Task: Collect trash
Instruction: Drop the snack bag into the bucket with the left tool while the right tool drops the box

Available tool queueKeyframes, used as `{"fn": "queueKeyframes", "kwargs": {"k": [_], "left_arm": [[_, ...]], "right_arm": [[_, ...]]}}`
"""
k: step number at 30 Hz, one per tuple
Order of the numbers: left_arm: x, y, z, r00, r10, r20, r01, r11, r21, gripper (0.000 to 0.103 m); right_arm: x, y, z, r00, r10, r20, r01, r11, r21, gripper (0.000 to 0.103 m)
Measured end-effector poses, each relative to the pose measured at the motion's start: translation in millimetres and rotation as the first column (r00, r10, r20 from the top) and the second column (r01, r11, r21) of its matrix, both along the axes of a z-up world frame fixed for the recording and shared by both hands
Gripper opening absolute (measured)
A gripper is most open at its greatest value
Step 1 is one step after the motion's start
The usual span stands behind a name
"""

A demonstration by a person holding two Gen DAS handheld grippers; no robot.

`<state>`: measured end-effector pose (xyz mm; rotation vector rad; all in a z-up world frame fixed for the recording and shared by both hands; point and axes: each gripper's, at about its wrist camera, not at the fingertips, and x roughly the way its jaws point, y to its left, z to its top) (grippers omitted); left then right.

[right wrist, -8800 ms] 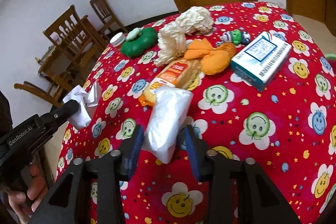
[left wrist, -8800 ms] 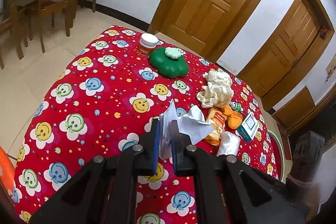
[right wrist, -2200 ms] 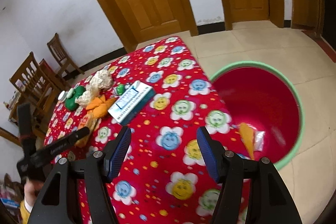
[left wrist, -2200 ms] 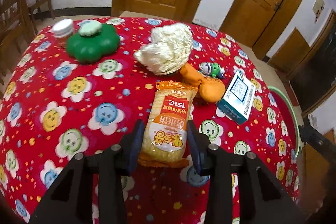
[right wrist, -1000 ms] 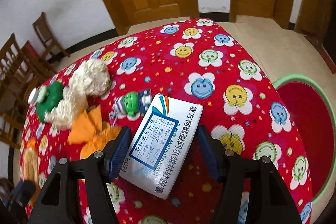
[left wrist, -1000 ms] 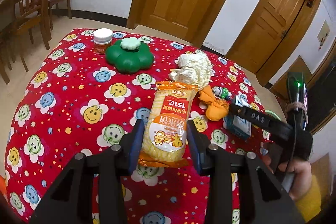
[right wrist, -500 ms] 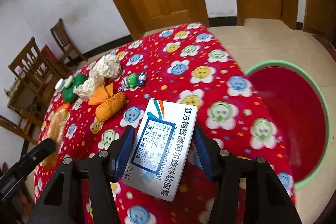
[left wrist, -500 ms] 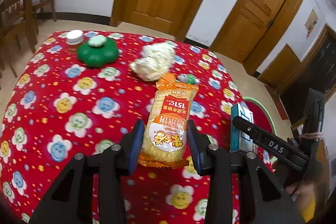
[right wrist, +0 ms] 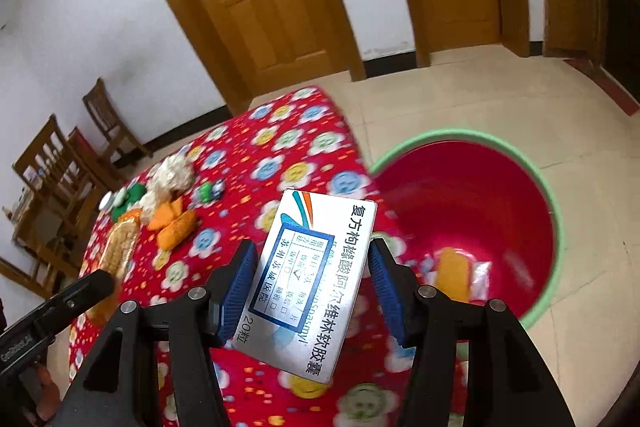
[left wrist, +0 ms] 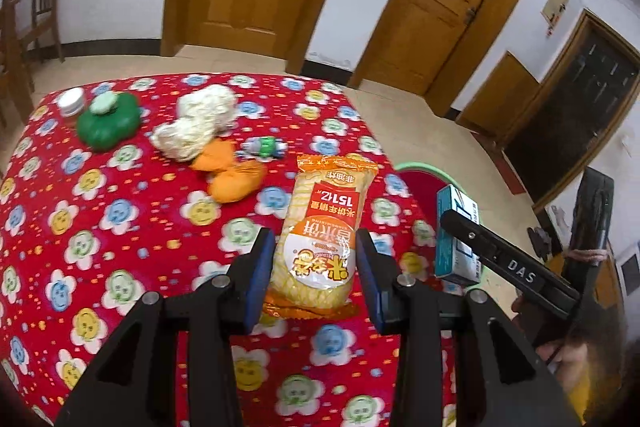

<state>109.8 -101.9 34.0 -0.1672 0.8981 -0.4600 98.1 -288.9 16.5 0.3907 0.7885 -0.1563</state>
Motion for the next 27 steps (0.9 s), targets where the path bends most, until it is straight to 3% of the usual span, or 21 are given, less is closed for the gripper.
{"fn": "queueKeyframes", "kwargs": {"k": [10, 27], "left_arm": [[6, -53, 4, 0.995, -0.096, -0.003, 0.095, 0.995, -0.011, 0.041], [33, -137, -17, 0.975, -0.219, -0.033, 0.218, 0.976, -0.014, 0.041]], "right_arm": [[-15, -62, -3, 0.995, -0.1, 0.0, 0.1, 0.995, -0.025, 0.058], [-11, -131, -42, 0.983, -0.177, -0.045, 0.178, 0.984, 0.026, 0.061]]}}
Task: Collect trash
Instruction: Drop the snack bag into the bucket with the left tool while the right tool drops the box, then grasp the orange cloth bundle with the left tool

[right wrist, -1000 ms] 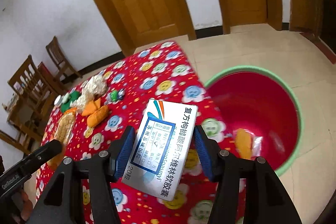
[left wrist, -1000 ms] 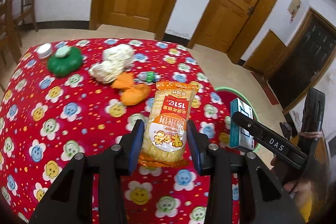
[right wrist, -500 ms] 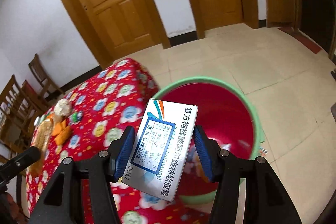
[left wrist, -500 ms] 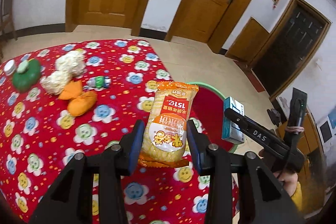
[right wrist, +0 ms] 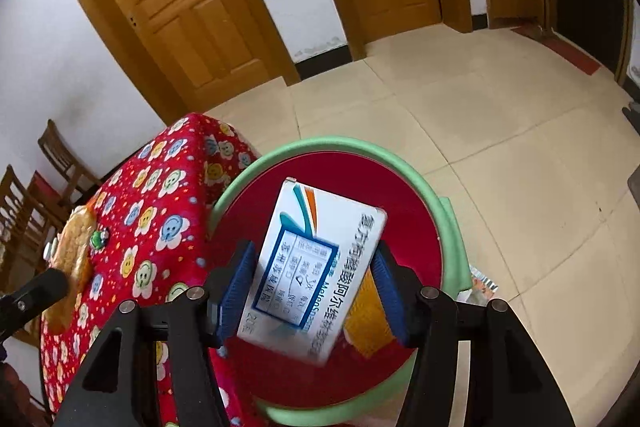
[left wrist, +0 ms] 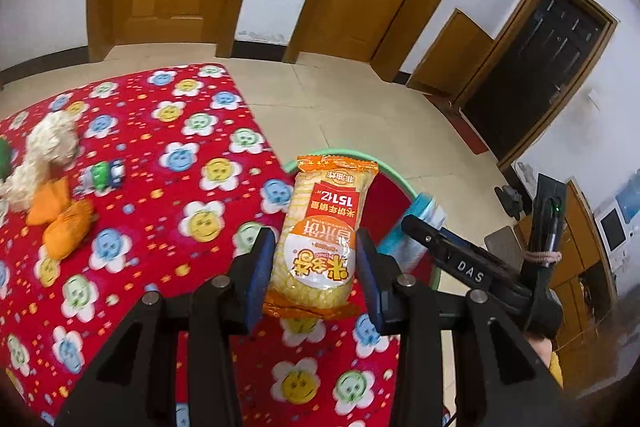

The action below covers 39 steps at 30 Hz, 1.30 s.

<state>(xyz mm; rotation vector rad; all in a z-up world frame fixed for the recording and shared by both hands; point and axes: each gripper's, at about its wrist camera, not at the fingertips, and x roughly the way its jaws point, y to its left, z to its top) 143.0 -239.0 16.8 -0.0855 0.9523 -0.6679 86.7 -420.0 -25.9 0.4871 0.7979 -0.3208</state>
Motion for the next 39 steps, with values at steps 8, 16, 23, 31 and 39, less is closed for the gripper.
{"fn": "queueKeyframes", "kwargs": {"k": [8, 16, 23, 31, 39], "left_arm": [[4, -38, -13, 0.999, -0.053, -0.011, 0.054, 0.998, 0.016, 0.041], [4, -66, -24, 0.993, -0.109, -0.039, 0.11, 0.994, 0.018, 0.041], [0, -68, -21, 0.994, -0.108, -0.032, 0.109, 0.994, 0.029, 0.046], [2, -39, -12, 0.999, -0.041, -0.024, 0.042, 0.999, 0.034, 0.046], [16, 13, -8, 0.995, 0.093, -0.02, -0.091, 0.994, 0.055, 0.046]], "right_arm": [[-17, -13, 4, 0.999, -0.033, 0.031, 0.032, 0.999, 0.041, 0.061], [-48, -22, 18, 0.992, -0.089, 0.087, 0.083, 0.994, 0.065, 0.061], [-63, -27, 25, 0.988, -0.119, 0.101, 0.112, 0.991, 0.069, 0.061], [-66, -19, 25, 0.991, -0.097, 0.091, 0.09, 0.993, 0.08, 0.062], [-62, -2, 24, 0.995, -0.062, 0.082, 0.055, 0.994, 0.093, 0.062]]}}
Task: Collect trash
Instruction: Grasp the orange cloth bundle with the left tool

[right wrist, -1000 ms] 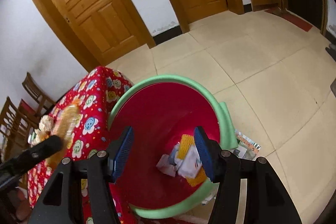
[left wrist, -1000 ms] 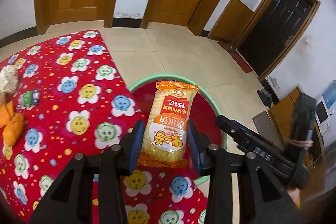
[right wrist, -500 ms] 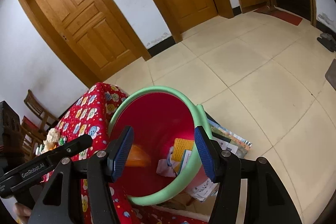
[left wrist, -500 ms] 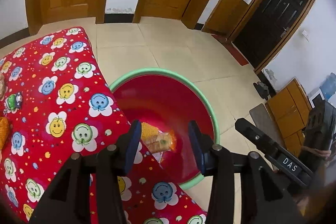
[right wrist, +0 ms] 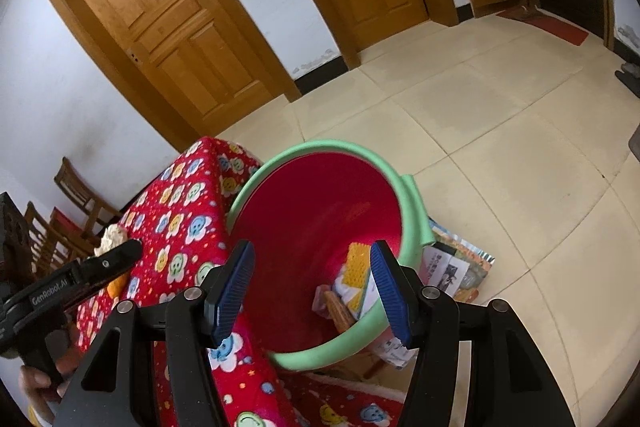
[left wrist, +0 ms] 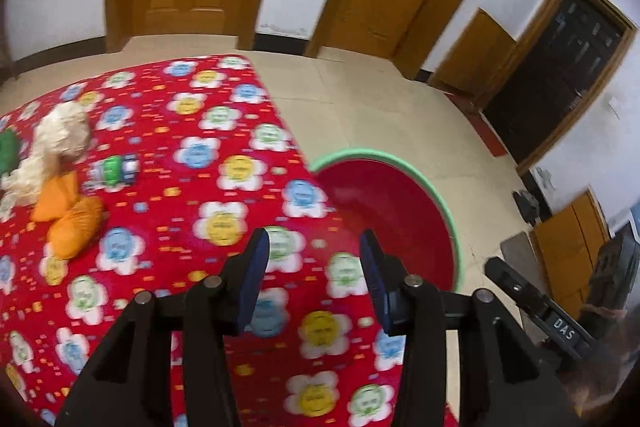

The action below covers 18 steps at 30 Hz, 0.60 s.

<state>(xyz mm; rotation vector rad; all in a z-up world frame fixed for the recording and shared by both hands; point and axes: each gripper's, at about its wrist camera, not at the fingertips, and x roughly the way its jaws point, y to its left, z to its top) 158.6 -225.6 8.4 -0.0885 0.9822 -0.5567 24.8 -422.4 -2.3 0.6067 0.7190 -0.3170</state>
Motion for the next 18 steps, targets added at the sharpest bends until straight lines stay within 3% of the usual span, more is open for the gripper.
{"fn": "queueKeyframes", "kwargs": {"k": [9, 18], "left_arm": [[18, 67, -6, 0.985, 0.172, 0.01, -0.172, 0.984, 0.05, 0.046], [35, 125, -22, 0.945, 0.328, -0.01, -0.326, 0.942, 0.08, 0.046]], "right_arm": [[6, 11, 2, 1.0, 0.02, -0.009, -0.02, 1.0, 0.007, 0.062], [10, 16, 1, 0.999, 0.034, -0.03, -0.034, 0.999, -0.001, 0.062]]}}
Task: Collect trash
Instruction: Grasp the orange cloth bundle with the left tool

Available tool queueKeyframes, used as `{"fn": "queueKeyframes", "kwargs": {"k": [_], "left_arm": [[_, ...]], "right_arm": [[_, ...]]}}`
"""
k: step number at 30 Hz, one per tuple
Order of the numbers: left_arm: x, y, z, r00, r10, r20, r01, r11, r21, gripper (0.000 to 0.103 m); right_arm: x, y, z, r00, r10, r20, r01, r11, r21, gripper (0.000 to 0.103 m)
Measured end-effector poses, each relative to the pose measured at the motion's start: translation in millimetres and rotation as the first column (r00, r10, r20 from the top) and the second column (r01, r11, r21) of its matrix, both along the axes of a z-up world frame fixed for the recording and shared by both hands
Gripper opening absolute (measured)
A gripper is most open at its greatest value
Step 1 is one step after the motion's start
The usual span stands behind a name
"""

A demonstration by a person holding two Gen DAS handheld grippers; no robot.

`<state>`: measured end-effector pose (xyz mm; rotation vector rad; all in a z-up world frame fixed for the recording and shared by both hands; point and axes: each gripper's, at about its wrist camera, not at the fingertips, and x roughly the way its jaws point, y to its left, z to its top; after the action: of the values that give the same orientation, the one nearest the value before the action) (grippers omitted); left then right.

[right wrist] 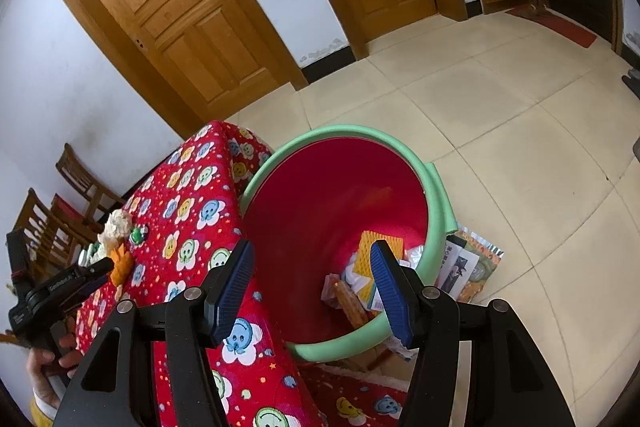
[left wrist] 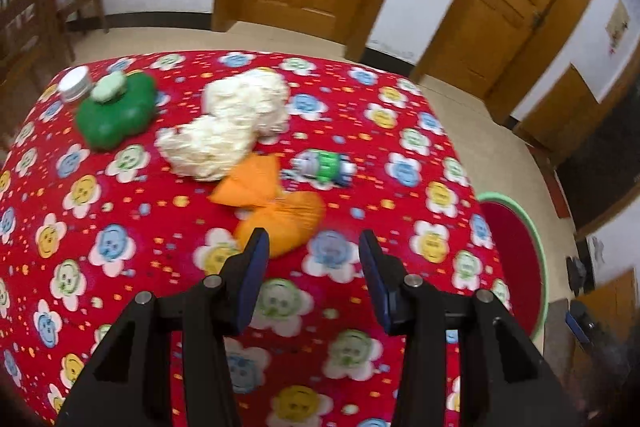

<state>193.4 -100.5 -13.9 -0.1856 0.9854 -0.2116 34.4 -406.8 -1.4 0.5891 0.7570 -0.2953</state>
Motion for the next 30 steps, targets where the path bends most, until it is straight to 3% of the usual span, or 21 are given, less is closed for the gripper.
{"fn": "queueKeyframes", "kwargs": {"k": [10, 15, 20, 30], "left_arm": [[17, 8, -22, 0.999, 0.037, -0.026, -0.036, 0.998, 0.051, 0.046], [20, 7, -30, 0.999, 0.028, -0.038, -0.028, 1.0, -0.006, 0.047], [17, 0, -30, 0.999, -0.02, -0.031, 0.019, 0.999, -0.047, 0.028], [-4, 16, -4, 0.998, -0.038, 0.043, 0.041, 0.996, -0.079, 0.026]], "right_arm": [[6, 4, -1, 1.0, 0.005, -0.03, -0.006, 1.0, -0.019, 0.062], [15, 13, 7, 0.999, 0.029, -0.031, -0.03, 0.999, -0.042, 0.062], [28, 26, 15, 0.997, 0.065, -0.031, -0.067, 0.996, -0.065, 0.062], [47, 63, 27, 0.989, 0.148, -0.028, -0.15, 0.984, -0.096, 0.062]]}}
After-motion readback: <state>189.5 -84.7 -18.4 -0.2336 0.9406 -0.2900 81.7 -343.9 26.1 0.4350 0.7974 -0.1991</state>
